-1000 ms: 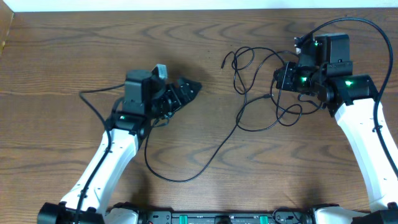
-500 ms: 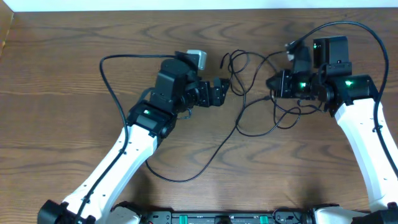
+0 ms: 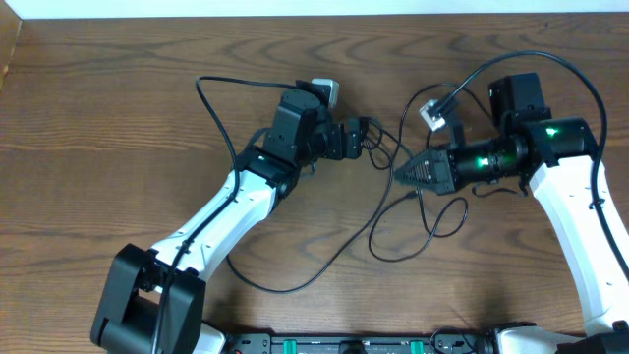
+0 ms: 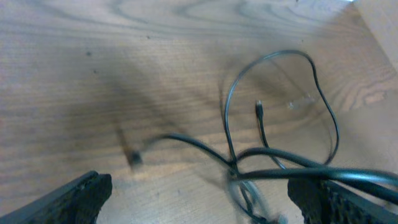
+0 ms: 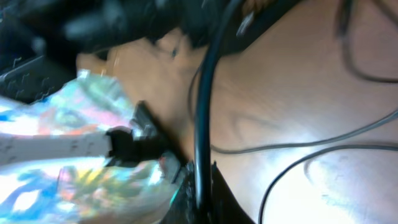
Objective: Untangle cables
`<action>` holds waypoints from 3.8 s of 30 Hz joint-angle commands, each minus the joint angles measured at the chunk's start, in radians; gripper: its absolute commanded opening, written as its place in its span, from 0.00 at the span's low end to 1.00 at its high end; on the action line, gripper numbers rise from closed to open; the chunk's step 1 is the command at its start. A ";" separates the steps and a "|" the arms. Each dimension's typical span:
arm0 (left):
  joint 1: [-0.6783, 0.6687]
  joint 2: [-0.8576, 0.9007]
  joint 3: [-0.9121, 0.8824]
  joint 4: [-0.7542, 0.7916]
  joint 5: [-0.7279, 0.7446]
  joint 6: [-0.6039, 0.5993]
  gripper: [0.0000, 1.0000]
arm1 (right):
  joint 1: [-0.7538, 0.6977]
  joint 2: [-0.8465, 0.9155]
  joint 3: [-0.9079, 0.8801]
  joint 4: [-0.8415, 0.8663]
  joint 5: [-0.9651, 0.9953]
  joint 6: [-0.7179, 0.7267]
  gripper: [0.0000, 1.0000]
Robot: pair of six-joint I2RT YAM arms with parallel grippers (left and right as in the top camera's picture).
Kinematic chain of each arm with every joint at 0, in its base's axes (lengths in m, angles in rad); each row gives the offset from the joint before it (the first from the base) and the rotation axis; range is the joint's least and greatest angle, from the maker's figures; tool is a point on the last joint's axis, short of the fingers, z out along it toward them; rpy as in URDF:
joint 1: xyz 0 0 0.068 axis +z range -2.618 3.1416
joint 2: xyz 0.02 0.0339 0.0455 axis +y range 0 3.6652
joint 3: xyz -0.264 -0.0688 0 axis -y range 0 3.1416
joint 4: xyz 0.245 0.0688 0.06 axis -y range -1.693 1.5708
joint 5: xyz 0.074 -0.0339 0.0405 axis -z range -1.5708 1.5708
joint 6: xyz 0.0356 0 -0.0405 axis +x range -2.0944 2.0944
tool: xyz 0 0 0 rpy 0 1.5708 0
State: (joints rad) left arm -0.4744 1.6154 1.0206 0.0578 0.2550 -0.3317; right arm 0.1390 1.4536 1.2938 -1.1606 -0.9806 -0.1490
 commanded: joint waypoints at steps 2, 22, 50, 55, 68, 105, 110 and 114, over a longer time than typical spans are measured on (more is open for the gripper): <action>-0.001 0.026 0.012 0.047 -0.100 0.020 0.98 | 0.004 -0.039 0.007 -0.115 -0.188 -0.177 0.01; 0.004 0.034 0.012 -0.009 -0.561 0.013 0.98 | -0.010 -0.336 0.027 -0.352 -0.294 -0.292 0.01; 0.414 -0.104 0.012 -0.310 -0.602 -0.039 0.98 | -0.414 -0.384 0.178 -0.088 0.823 0.294 0.01; 0.429 -0.278 0.012 -0.345 -0.396 0.054 0.98 | -0.402 -0.319 0.175 -0.086 0.447 0.185 0.05; 0.423 -0.659 0.012 -0.357 -0.052 0.042 0.08 | -0.198 -0.156 0.068 -0.038 0.152 0.095 0.07; 0.423 -0.662 0.012 -0.602 0.291 -0.164 0.08 | 0.610 -0.094 -0.251 0.922 0.340 0.021 0.61; 0.423 -0.662 0.012 -0.603 0.335 -0.164 0.08 | 0.622 -0.058 -0.251 0.919 0.384 0.060 0.25; 0.423 -0.662 0.012 -0.603 0.336 -0.163 0.08 | 0.619 -0.053 -0.251 0.894 0.461 0.090 0.01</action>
State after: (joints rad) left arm -0.0532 0.9539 1.0214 -0.5465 0.5541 -0.4835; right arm 0.7551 1.4010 1.0458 -0.2588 -0.6037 -0.0937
